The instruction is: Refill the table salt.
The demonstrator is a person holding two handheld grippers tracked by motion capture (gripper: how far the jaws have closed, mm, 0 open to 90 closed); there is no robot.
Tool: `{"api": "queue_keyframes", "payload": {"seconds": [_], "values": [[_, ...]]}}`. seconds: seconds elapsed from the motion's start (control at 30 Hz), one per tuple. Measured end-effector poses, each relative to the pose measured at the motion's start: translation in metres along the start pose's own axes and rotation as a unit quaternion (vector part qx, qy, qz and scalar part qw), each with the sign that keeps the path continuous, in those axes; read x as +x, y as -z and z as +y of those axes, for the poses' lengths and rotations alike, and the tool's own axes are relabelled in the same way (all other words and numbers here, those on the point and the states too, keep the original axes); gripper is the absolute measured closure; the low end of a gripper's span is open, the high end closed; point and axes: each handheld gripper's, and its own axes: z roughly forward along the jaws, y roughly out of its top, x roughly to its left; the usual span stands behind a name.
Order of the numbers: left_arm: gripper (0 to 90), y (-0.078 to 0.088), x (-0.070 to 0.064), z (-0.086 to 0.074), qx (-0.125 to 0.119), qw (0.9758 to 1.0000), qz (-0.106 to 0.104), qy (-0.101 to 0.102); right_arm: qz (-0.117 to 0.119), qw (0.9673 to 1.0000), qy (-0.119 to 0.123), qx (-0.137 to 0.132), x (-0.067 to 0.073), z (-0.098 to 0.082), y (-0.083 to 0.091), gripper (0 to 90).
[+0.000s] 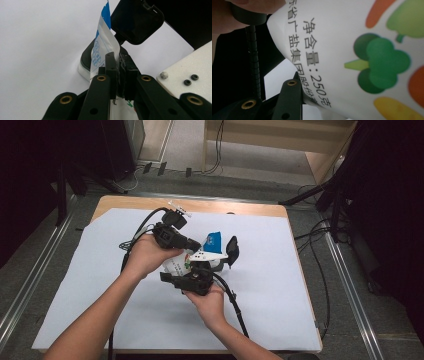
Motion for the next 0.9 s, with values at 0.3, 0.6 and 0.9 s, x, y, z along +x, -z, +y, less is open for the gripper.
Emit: {"api": "queue_keyframes", "payload": {"seconds": [0.3,0.6,0.9], "values": [[86.8,0.0024,0.0014,0.0018,-0.003,1.0,-0.001,-0.002,0.005,1.0,-0.002,0.0,-0.0007,0.0019,0.0009,66.3],[86.7,0.0013,-0.0002,0.0024,-0.003,1.0,-0.002,-0.001,0.0,1.0,-0.002,-0.004,-0.0011,0.0022,0.0018,66.7],[87.1,0.0016,0.0006,0.004,0.003,1.0,0.003,-0.004,0.004,1.0,-0.005,-0.003,-0.0017,0.0021,0.0015,66.9]]}}
